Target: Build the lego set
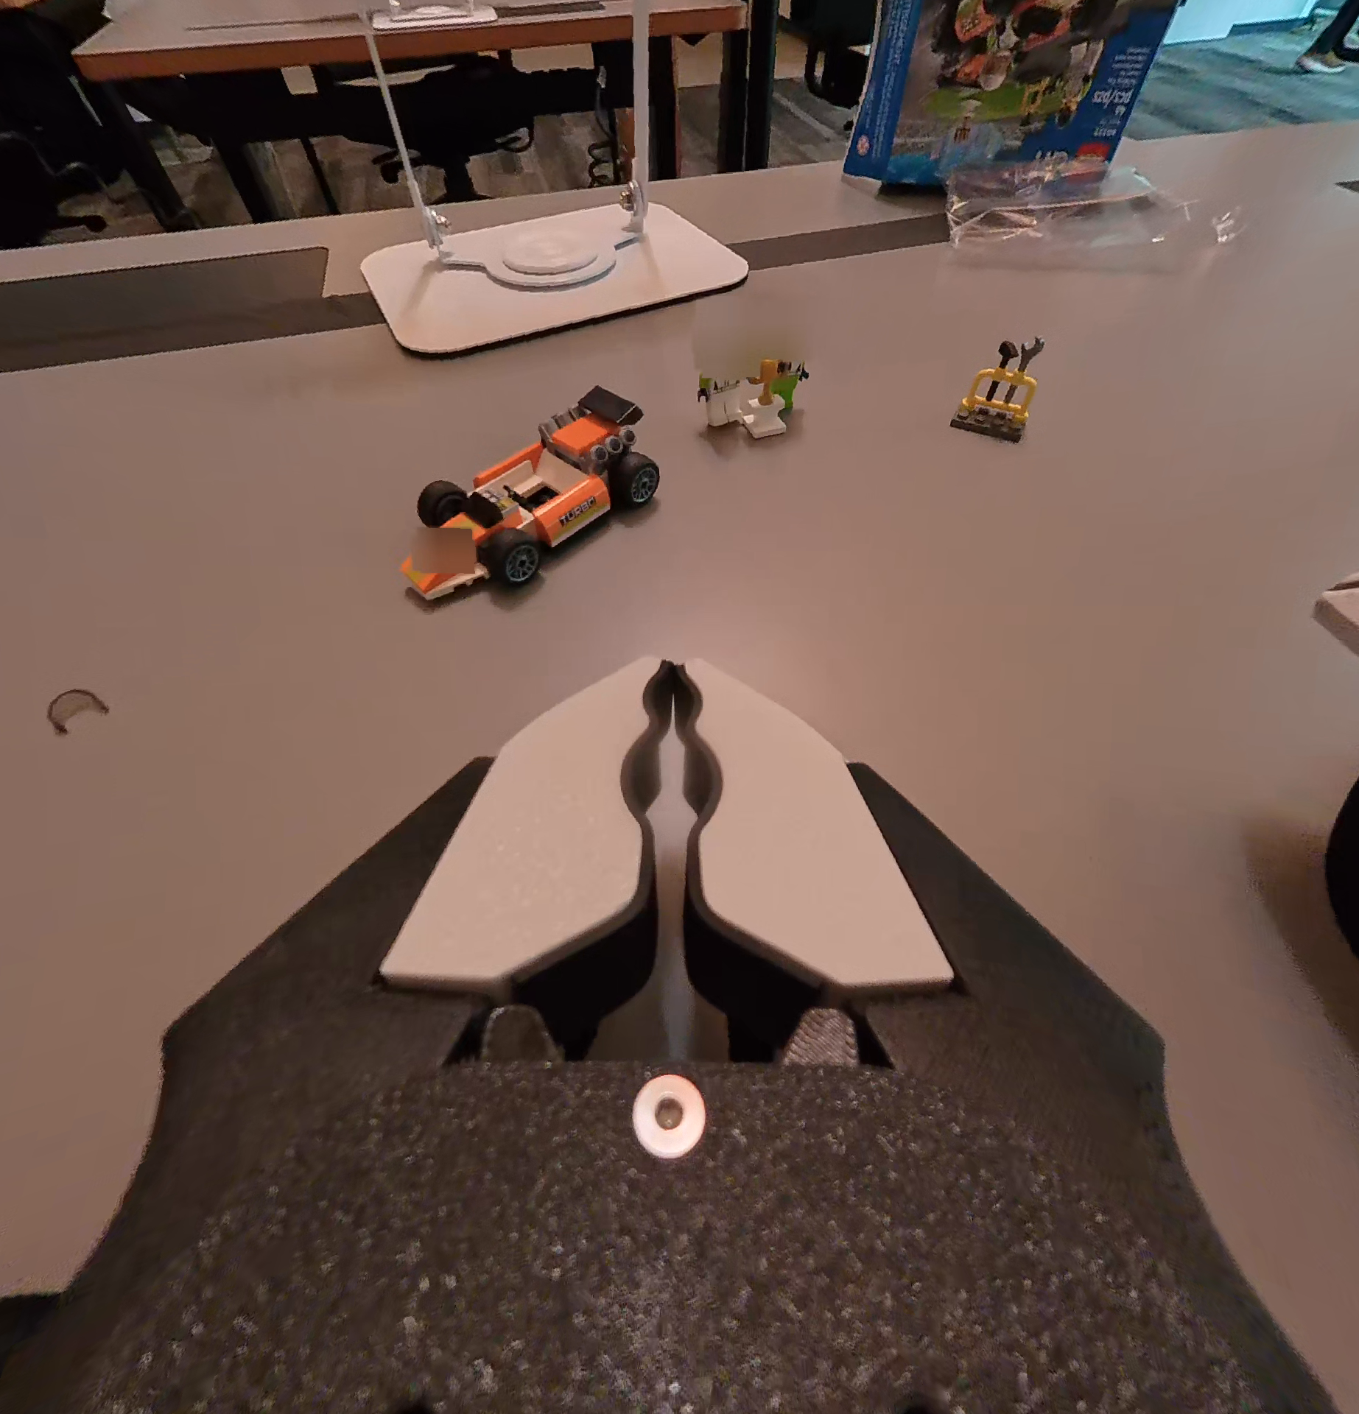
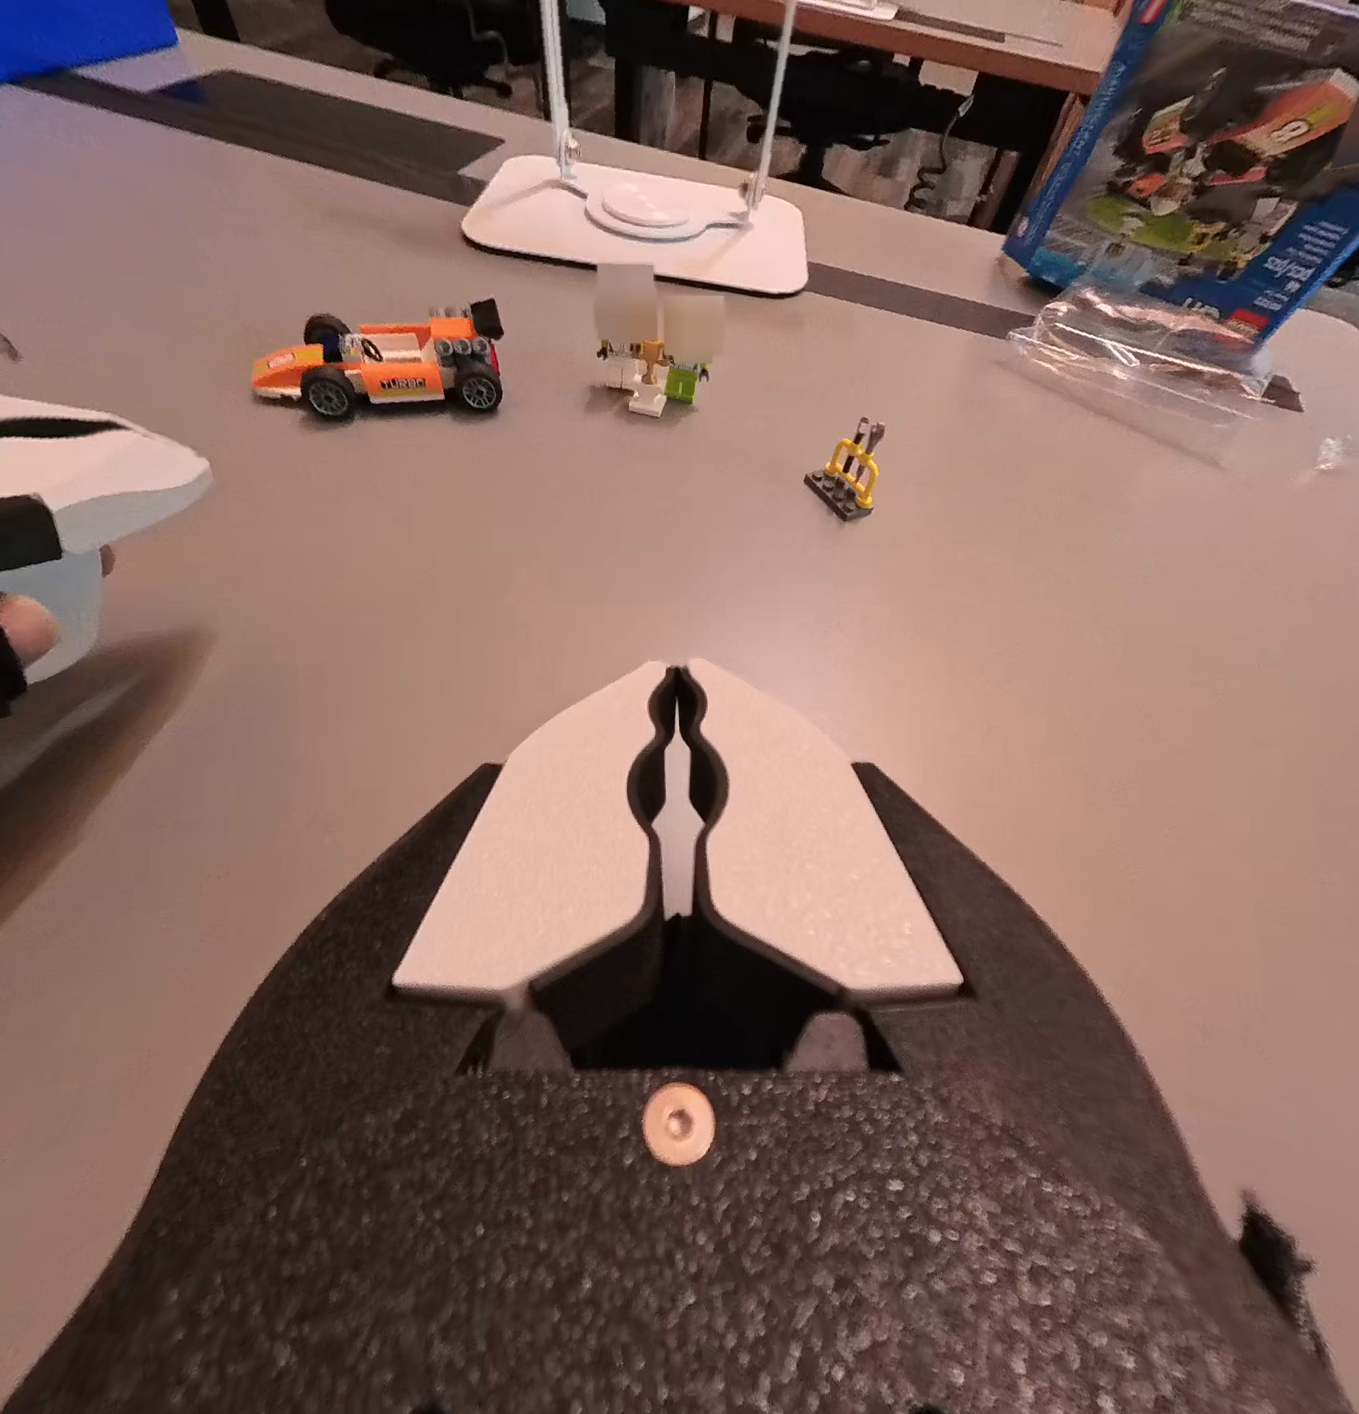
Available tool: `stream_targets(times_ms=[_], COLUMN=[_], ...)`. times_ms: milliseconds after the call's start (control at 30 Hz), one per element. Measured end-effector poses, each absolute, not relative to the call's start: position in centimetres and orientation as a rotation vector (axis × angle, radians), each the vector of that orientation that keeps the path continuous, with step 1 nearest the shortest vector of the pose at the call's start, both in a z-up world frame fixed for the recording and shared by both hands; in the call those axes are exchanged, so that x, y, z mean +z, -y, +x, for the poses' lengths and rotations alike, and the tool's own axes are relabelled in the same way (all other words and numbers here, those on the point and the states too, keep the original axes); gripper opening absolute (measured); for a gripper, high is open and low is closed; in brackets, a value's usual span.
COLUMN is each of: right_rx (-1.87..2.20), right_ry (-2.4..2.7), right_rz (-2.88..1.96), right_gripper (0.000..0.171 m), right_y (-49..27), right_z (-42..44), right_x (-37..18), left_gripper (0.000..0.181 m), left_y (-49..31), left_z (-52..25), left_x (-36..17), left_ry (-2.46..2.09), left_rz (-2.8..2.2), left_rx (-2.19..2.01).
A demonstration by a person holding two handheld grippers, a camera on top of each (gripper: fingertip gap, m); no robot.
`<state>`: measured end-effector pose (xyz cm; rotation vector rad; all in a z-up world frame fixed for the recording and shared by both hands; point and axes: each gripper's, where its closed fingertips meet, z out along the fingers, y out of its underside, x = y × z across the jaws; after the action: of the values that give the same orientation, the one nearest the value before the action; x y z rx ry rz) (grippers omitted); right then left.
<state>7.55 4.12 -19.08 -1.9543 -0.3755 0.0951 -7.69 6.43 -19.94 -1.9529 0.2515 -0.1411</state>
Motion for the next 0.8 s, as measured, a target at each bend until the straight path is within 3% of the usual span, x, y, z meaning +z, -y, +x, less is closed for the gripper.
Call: stream_targets(times_ms=[400,800], right_rx=[0.109,0.090], right_ry=[0.371,0.391], right_rz=[-1.860,-1.936], right_gripper=[0.000,0.000], right_y=[-9.3,-10.5], right_z=[5.3,4.8], right_x=[-17.3,-19.0], left_gripper=[0.000,0.000], left_y=[-10.2,-12.0], left_z=[-6.8,-8.2], left_x=[-20.7,-21.7], left_ry=[-0.255,-0.171], left_rz=[-2.000,-2.083], left_rx=[-0.064,-0.080])
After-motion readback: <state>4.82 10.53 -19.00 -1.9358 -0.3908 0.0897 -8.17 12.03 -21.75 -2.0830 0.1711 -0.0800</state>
